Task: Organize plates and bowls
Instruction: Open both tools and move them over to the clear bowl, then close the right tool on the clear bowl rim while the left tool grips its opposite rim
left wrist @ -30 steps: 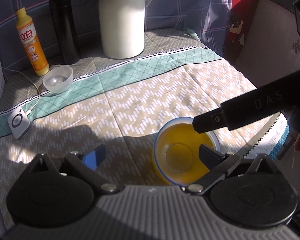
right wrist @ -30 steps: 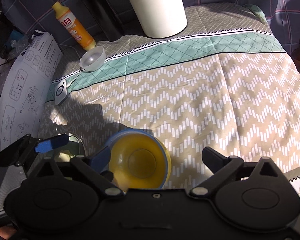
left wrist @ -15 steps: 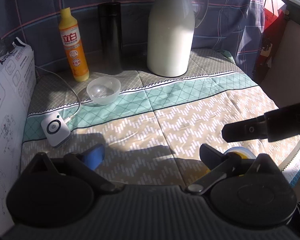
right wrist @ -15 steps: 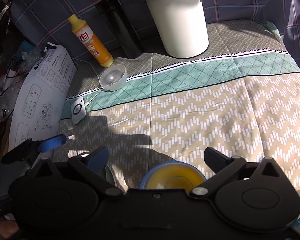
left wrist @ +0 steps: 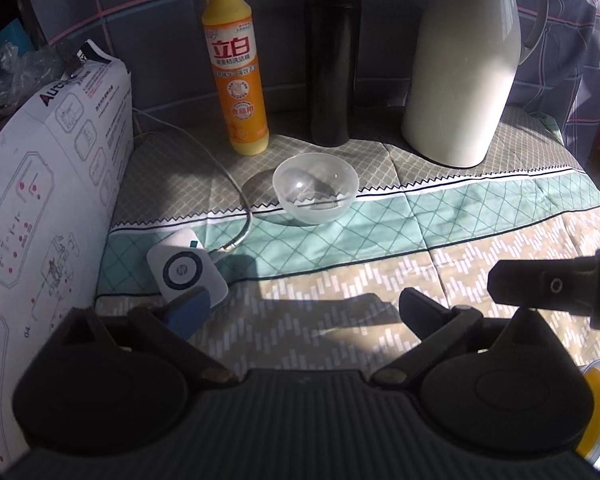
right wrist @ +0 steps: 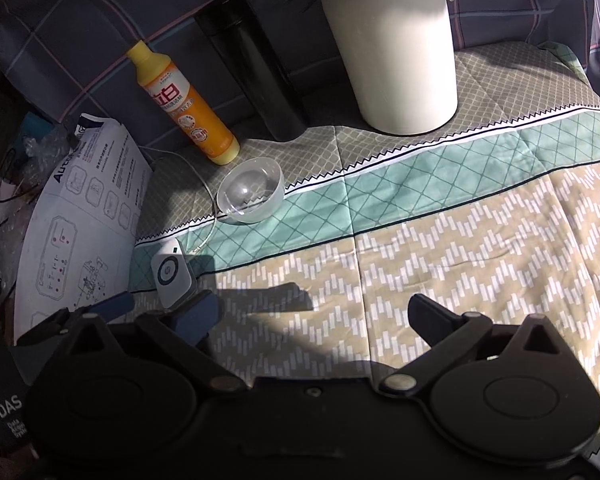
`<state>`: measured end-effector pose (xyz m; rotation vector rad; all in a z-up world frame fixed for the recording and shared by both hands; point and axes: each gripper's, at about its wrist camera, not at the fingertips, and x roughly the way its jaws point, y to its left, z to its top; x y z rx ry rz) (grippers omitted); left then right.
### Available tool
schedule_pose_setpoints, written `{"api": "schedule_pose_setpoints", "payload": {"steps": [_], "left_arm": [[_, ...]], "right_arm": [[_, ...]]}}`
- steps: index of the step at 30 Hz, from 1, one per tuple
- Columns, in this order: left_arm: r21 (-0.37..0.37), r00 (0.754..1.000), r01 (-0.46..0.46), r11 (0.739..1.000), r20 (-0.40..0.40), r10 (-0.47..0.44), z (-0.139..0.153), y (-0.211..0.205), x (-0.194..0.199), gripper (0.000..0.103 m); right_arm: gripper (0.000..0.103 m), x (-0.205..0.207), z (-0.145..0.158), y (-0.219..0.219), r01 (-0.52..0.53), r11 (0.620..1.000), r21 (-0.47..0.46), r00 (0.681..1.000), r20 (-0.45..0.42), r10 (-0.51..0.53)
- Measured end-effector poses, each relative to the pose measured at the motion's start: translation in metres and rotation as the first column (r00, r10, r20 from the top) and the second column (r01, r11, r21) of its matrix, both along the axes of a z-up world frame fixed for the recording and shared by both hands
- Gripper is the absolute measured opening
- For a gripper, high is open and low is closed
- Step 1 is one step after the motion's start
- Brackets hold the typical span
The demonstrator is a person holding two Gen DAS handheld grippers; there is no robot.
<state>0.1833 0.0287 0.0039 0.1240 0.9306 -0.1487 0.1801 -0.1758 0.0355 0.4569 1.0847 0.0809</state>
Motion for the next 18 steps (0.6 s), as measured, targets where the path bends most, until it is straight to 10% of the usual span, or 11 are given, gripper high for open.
{"api": "schedule_pose_setpoints", "payload": {"steps": [9,18], "left_arm": [[0.037,0.999,-0.030,0.999,0.023,0.030,0.000,0.009,0.052,0.102],[0.028,0.999,-0.047,0.998,-0.020,0.047,-0.028,0.014,0.108,0.079]], "right_arm": [[0.099,0.058,-0.009,0.009,0.053,0.999,0.003,0.998,0.025,-0.053],[0.084,0.125,-0.044,0.015,0.048,0.999,0.004,0.998,-0.028,-0.048]]}}
